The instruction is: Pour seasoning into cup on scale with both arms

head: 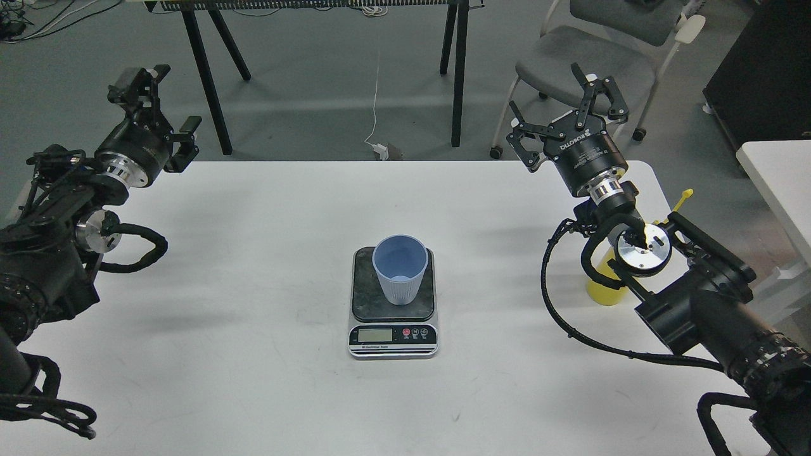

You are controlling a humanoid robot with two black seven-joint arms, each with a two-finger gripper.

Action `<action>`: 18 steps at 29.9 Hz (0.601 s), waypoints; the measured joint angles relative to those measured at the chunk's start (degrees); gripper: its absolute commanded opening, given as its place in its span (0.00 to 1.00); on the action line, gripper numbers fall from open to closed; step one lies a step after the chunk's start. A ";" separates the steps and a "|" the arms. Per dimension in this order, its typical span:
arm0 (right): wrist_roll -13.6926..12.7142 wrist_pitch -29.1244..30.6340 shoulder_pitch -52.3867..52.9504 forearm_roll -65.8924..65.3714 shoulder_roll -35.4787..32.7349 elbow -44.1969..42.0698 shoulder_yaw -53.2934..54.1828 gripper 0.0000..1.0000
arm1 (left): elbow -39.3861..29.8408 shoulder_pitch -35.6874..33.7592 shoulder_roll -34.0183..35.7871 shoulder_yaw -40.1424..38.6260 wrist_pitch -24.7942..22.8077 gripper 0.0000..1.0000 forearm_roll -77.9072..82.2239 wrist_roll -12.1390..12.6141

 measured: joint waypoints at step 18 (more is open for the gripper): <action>-0.31 0.00 2.14 -0.44 -5.53 -0.09 -0.25 1.00 | 0.09 -2.13 2.59 -5.22 0.00 0.99 -0.14 0.00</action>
